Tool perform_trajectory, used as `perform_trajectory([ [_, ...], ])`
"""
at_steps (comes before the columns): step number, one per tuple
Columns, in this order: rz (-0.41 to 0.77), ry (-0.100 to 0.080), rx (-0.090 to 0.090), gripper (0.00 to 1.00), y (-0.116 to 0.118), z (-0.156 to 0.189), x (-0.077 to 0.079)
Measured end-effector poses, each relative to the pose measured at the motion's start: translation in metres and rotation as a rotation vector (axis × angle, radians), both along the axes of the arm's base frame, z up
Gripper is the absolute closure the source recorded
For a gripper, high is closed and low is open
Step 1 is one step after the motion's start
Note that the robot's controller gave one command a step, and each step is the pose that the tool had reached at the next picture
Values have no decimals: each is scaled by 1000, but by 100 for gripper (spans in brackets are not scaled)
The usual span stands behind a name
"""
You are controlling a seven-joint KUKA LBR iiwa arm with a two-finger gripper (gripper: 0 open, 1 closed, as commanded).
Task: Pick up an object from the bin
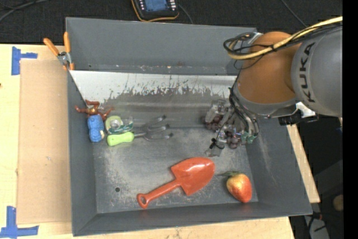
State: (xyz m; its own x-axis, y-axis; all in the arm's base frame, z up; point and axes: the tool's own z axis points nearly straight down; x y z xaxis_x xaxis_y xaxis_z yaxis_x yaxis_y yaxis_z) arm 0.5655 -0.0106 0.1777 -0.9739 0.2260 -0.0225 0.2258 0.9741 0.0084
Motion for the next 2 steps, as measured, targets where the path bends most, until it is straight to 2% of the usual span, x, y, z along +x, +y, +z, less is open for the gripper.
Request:
perform_trajectory([
  [1, 146, 48, -3, 0, -23, -47, -49],
  [2, -6, 0, 2, 0, -14, -32, -17],
])
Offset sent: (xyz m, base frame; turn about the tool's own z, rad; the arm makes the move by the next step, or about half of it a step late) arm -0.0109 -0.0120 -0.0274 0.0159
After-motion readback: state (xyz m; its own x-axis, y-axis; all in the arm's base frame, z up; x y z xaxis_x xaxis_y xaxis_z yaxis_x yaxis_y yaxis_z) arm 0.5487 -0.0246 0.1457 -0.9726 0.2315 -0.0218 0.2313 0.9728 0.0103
